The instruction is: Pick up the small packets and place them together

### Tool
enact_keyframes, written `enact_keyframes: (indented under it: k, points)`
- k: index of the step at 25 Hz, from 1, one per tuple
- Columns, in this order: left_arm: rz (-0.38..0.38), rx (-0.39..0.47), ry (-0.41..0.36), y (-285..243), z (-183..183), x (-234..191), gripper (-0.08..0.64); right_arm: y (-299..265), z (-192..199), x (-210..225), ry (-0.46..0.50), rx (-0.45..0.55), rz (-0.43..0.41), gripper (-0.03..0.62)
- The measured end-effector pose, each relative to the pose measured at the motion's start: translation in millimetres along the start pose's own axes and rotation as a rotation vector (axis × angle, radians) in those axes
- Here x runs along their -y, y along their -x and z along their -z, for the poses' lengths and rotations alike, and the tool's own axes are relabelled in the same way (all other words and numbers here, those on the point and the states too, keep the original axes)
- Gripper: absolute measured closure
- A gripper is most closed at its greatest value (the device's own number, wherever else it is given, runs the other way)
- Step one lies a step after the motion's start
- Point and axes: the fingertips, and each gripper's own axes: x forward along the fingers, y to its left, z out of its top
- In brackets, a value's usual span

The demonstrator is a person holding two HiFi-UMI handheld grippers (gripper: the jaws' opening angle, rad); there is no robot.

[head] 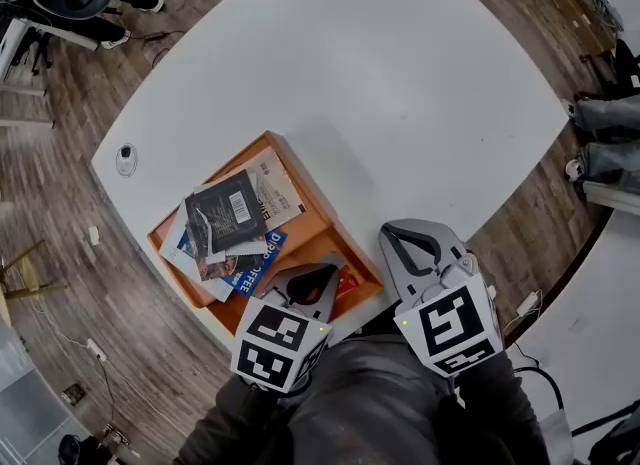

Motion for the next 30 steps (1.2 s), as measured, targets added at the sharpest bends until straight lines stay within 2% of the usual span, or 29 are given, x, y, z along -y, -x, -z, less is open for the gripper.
enact_keyframes:
  k: [9, 13, 19, 24, 30]
  points:
    - [-0.048, 0.020, 0.064, 23, 27, -20, 0.565, -5, -14, -26, 0.049, 0.018, -0.025, 0.586]
    - [-0.066, 0.050, 0.052, 24, 26, -22, 0.565, -8, -22, -38, 0.085, 0.026, -0.027, 0.586]
    - [-0.126, 0.238, 0.085, 60, 11, -28, 0.565, 0, -40, -59, 0.154, 0.043, -0.039, 0.586]
    - [-0.186, 0.376, 0.117, 100, 8, -27, 0.565, 2, -52, -97, 0.243, 0.044, -0.117, 0.586]
    - [-0.220, 0.493, 0.148, 133, 19, -13, 0.565, -13, -48, -136, 0.375, -0.030, -0.202, 0.585]
